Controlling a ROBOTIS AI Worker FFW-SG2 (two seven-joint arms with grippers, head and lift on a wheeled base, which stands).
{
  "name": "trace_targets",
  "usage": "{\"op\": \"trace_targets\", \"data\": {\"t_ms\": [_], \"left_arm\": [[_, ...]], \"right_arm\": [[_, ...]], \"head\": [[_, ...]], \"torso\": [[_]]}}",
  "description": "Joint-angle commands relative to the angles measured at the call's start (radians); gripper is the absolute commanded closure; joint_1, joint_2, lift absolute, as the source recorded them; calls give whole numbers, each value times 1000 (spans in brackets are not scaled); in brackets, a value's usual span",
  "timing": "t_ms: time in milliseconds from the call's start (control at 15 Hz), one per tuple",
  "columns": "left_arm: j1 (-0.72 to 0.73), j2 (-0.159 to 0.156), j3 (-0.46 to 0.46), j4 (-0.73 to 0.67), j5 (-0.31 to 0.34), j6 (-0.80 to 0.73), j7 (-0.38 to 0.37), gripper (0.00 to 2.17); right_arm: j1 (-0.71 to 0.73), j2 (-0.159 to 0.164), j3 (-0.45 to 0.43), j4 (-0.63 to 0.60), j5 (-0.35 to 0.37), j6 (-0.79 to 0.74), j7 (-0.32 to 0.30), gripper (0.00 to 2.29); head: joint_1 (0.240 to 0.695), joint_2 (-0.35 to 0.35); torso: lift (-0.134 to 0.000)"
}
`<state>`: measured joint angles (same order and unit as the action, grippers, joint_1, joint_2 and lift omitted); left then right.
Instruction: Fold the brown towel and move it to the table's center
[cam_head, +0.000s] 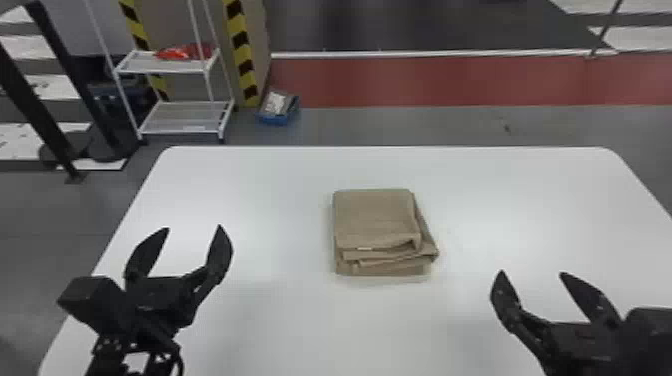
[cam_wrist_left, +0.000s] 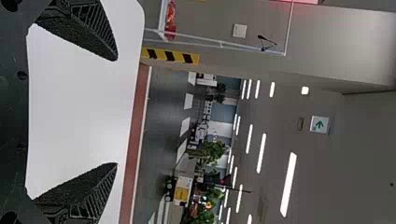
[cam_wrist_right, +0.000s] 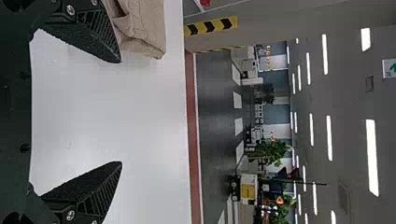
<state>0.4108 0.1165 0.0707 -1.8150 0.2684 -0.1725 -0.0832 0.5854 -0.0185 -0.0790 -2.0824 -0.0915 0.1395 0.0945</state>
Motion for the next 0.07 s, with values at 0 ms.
{"op": "trace_targets", "data": {"t_ms": [0], "left_arm": [[8,-1,0,-10,0,-6,0,70]], "right_arm": [[1,-1,-1,-1,-2,-2,-1,113]], "head": [[695,41]], "torso": [[-97]]}}
